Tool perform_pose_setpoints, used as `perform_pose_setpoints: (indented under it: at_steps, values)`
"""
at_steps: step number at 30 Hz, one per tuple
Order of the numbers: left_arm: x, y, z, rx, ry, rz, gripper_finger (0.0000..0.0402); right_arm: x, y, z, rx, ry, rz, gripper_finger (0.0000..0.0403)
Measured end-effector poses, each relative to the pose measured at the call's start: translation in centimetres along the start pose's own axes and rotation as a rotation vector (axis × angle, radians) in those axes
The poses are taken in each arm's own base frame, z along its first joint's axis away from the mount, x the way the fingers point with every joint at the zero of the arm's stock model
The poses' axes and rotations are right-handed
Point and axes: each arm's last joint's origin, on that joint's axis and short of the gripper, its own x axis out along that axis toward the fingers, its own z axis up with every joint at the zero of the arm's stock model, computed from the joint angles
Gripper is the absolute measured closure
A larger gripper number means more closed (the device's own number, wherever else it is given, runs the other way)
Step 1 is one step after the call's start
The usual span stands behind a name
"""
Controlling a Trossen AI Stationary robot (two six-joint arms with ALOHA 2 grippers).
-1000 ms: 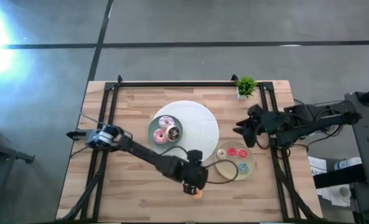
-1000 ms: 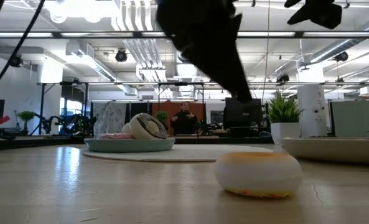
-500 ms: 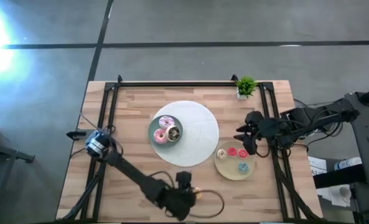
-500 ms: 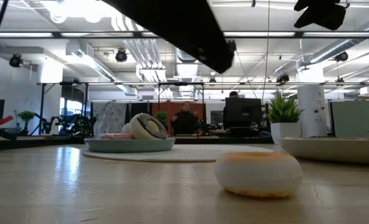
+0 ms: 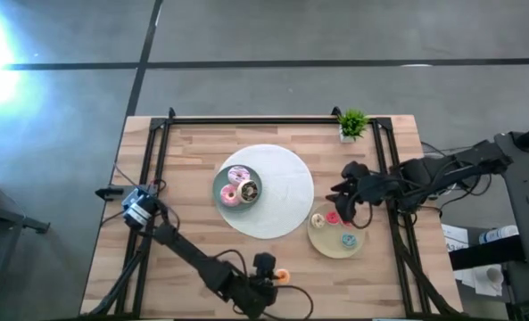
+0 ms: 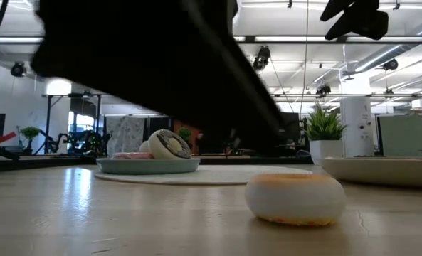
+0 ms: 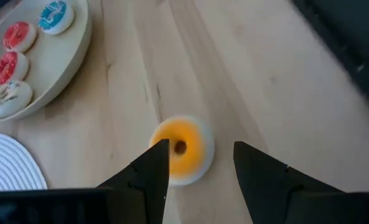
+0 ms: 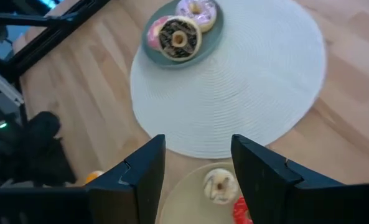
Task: Pick & Place donuts
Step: Put the small yellow donut on the brown plate
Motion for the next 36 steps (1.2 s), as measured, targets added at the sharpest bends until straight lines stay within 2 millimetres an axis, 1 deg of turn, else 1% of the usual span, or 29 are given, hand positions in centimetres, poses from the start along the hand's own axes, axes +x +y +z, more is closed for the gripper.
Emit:
perform_pose_setpoints:
  at_steps: [4, 6, 10, 16, 19, 23, 29, 36]
  values:
    - [0.5, 0.1, -1.1, 0.056, 0.028, -0.006, 0.0249, 1.1, 0.8, -0.2, 0.01, 0.009, -0.001, 0.0227]
    - [0.7, 0.1, -1.4, 0.058, 0.025, -0.023, 0.0249, 1.5, 1.0, -0.3, 0.019, 0.012, -0.003, 0.0227]
    - [0.7, 0.1, -1.3, 0.089, 0.003, -0.02, 0.0249, 2.0, 1.3, -0.4, 0.032, 0.024, -0.012, 0.0227]
    - [0.8, 0.1, -0.9, 0.183, -0.032, -0.023, 0.0249, 1.7, 1.4, -0.3, 0.038, 0.018, 0.0, 0.0227]
    - [1.5, 0.3, -1.2, 0.19, -0.027, -0.069, 0.0249, 1.6, 1.3, -0.3, 0.06, 0.007, -0.003, 0.0227]
    - [2.5, 0.9, -1.7, 0.191, -0.002, -0.085, 0.0253, 1.6, 1.3, -0.3, 0.063, 0.009, -0.004, 0.0227]
    - [3.3, 2.7, -1.7, 0.169, 0.012, -0.062, 0.029, 1.7, 1.3, -0.3, 0.07, 0.008, -0.004, 0.0227]
    - [3.9, 4.2, -1.7, 0.138, 0.022, -0.05, 0.0363, 1.6, 1.3, -0.3, 0.083, 0.007, -0.003, 0.0227]
